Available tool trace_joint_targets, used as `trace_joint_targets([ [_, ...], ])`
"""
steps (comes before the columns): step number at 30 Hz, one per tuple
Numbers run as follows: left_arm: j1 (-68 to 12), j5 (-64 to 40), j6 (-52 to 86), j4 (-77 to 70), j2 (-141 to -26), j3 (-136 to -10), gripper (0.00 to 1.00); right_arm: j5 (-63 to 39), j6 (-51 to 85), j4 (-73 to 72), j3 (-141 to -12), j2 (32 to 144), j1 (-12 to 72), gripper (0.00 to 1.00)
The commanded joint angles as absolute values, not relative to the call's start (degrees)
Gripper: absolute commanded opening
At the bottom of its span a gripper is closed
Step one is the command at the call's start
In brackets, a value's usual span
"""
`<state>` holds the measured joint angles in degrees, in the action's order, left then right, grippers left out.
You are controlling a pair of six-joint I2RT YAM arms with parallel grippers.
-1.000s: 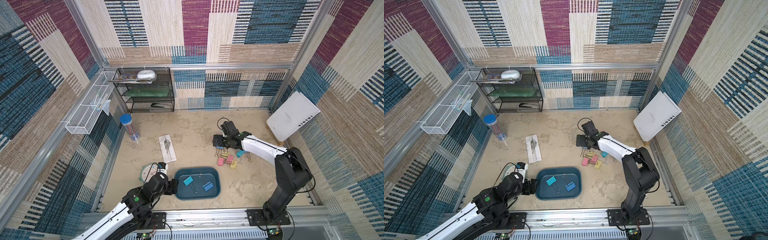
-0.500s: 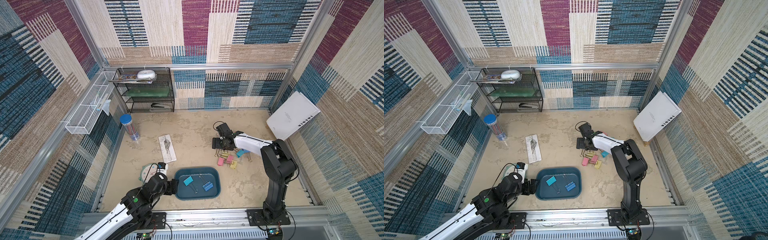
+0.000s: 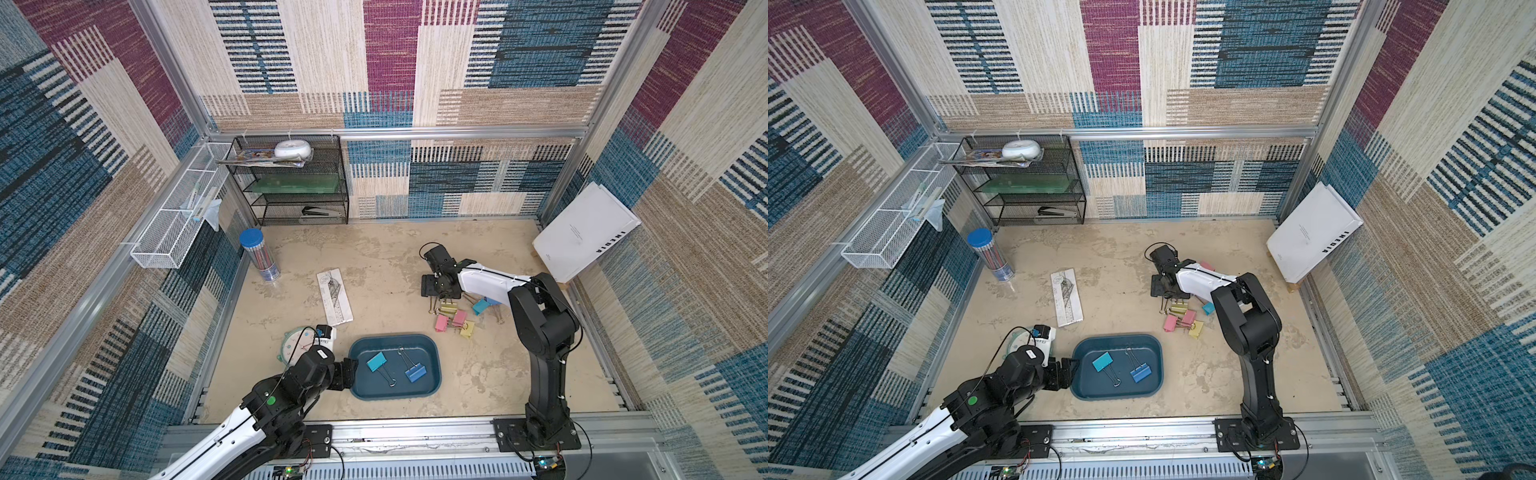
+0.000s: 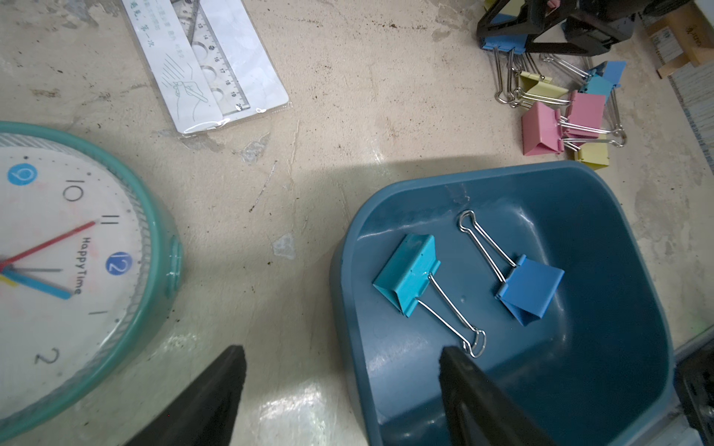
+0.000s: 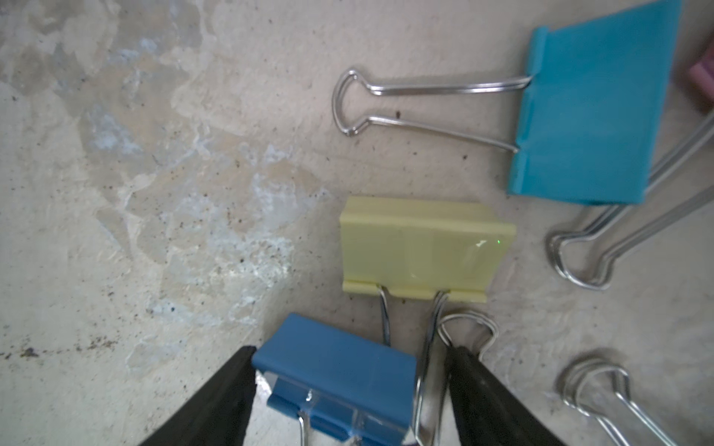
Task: Put the binder clips in the storage box
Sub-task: Pick up the binder clip at the center of the board.
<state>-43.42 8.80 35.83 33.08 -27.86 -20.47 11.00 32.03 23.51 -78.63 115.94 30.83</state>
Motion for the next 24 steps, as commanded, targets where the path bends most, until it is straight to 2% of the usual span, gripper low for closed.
trace_joint_targets([
  [1,-43.42,8.13,35.21,32.06,-27.72,-20.34,0.83,13.1,31.86,26.42,-79.65,116.89,31.23,0.8],
  [15,-43.42,7.99,35.06,31.99,-27.51,-20.24,0.83,18.73,30.45,32.03,-86.77,121.54,34.02,0.79],
  [24,-43.35,8.0,35.07,31.99,-27.47,-20.25,0.83,20.98,29.67,32.48,-86.79,122.43,34.17,0.7],
])
